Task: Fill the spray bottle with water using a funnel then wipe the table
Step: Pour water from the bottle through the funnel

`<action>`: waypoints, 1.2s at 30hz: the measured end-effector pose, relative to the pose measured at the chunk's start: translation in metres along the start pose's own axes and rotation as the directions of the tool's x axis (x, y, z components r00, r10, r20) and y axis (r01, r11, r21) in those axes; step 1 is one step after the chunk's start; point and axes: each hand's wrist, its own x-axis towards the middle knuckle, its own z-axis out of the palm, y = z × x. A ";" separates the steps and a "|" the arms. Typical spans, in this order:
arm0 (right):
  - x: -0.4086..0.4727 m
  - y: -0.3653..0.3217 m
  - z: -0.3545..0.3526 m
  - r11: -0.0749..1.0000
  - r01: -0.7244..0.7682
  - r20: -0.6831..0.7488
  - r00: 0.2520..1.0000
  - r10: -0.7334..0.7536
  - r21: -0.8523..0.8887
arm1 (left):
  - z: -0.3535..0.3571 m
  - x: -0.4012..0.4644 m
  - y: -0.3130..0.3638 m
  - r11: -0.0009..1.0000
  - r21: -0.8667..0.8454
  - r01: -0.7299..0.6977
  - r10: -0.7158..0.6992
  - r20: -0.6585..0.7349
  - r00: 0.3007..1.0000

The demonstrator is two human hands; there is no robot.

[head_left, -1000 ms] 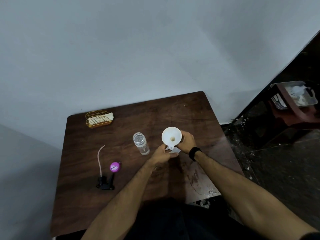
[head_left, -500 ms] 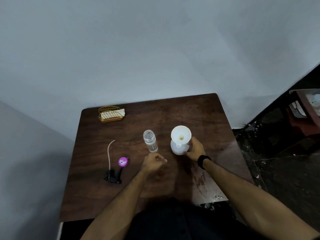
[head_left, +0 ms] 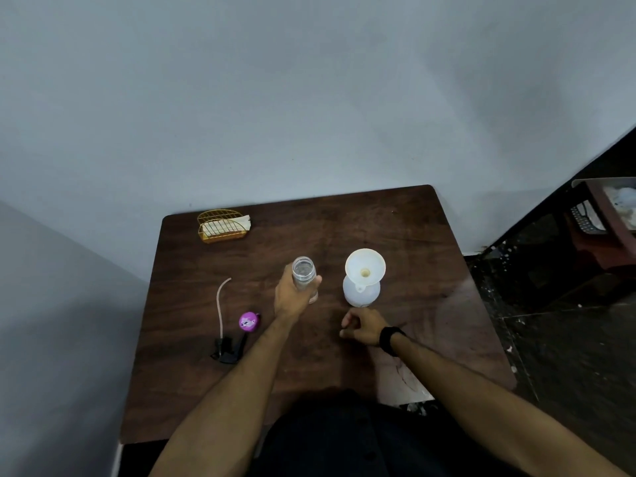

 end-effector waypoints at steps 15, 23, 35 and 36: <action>-0.019 -0.086 0.021 0.917 0.397 -0.545 0.776 -0.317 0.031 | -0.019 -0.028 0.017 0.941 0.097 -0.324 0.318 0.072 0.945; -0.051 -0.062 0.007 0.911 0.413 -0.643 0.701 -0.309 0.012 | -0.009 -0.024 0.022 0.891 -0.034 -0.453 0.452 -0.045 0.891; -0.086 -0.004 -0.067 0.967 0.228 -0.735 0.637 -0.233 -0.109 | 0.052 -0.007 0.024 0.969 0.109 -0.223 0.184 0.286 0.940; -0.086 -0.002 -0.074 0.969 0.188 -0.720 0.650 -0.243 -0.157 | 0.056 -0.008 0.027 0.967 0.097 -0.236 0.198 0.297 0.934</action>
